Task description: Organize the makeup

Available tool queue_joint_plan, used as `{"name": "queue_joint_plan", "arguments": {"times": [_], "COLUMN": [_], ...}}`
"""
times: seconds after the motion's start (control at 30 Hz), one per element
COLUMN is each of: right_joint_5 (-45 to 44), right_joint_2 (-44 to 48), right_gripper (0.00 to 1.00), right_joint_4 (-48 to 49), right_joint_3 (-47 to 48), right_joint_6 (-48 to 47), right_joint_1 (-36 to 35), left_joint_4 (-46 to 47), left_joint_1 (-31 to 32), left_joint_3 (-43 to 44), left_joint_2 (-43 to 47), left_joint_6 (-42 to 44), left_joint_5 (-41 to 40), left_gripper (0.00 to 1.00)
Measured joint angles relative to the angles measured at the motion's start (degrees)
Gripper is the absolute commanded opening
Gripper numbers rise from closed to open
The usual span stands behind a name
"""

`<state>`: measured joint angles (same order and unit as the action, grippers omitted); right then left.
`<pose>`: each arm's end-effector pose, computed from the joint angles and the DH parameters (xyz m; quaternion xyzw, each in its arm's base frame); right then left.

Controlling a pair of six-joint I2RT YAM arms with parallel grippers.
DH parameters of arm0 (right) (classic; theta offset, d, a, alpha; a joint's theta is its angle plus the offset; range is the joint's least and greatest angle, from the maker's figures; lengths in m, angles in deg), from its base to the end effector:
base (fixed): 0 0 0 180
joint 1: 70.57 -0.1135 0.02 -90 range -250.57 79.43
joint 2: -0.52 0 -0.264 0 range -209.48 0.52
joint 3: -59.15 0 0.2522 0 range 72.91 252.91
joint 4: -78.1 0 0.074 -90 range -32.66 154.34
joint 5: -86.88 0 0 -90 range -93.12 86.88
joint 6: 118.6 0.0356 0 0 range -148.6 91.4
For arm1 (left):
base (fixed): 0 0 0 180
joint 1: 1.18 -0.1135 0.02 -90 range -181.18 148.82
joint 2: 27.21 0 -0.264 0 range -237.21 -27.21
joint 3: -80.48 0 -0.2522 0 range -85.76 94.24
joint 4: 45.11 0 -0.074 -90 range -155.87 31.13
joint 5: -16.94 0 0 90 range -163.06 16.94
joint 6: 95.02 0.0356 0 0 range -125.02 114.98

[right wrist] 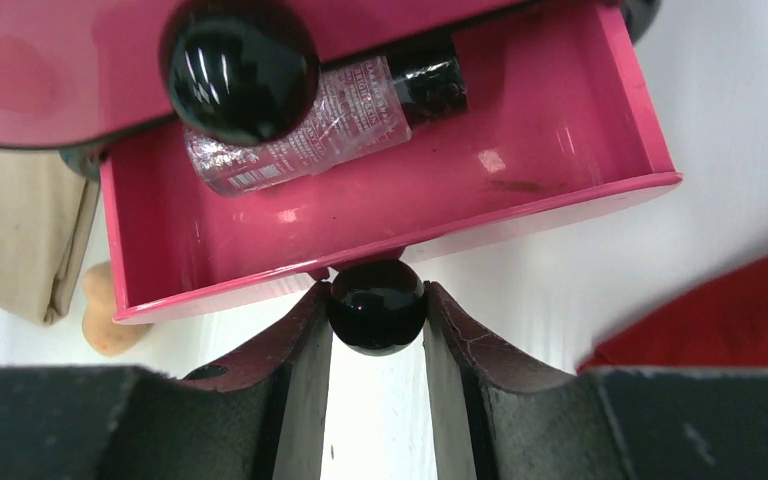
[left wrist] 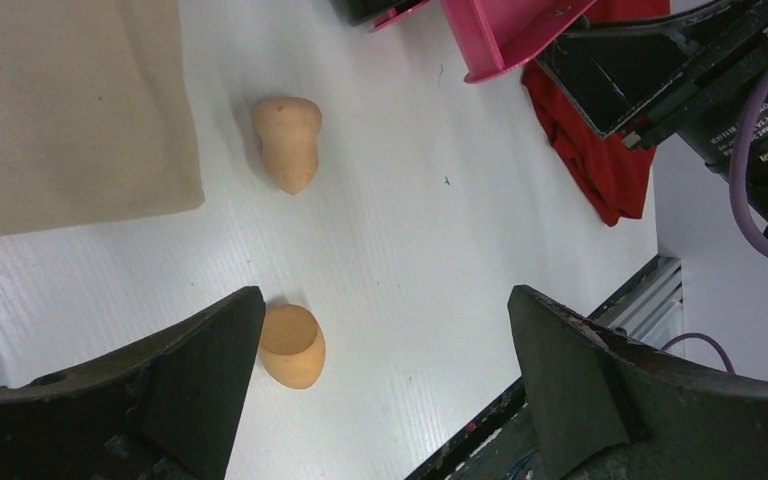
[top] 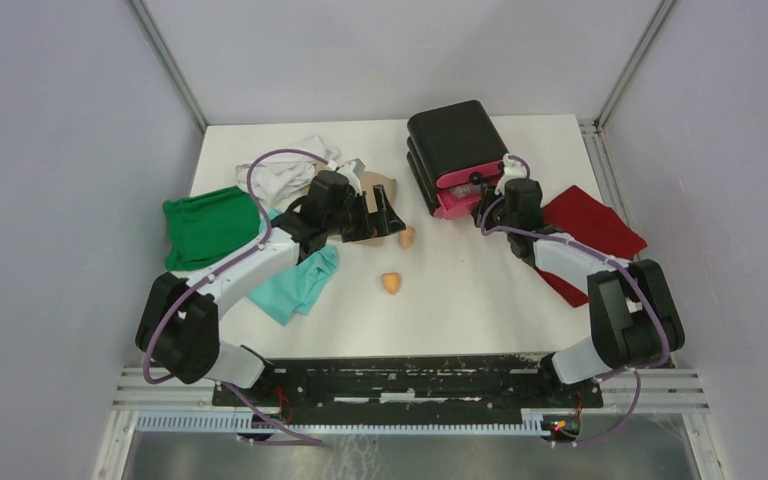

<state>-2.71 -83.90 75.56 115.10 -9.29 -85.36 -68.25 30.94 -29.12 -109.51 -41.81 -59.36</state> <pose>0.2996 0.0794 0.1996 0.0326 0.8698 0.1473 0.4698 0.2668 -0.1774 0.2608 0.0191 0.8824 -0.3465 0.3179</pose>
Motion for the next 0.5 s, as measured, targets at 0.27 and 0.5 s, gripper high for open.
{"name": "queue_joint_plan", "arguments": {"times": [0.27,0.5], "right_joint_5": [-2.1,-3.9], "right_joint_2": [-8.4,-11.0], "right_gripper": [0.46,0.61], "right_joint_4": [3.5,7.1], "right_joint_3": [6.8,8.6], "right_joint_6": [0.8,1.9], "right_joint_1": [-1.0,-2.0], "left_joint_4": [-1.2,-1.6], "left_joint_1": [0.0,0.0], "left_joint_3": [0.0,0.0], "left_joint_2": [0.3,1.3], "left_joint_6": [0.0,0.0], "left_joint_5": [-0.2,-0.3], "left_gripper": [0.99,0.99]}}
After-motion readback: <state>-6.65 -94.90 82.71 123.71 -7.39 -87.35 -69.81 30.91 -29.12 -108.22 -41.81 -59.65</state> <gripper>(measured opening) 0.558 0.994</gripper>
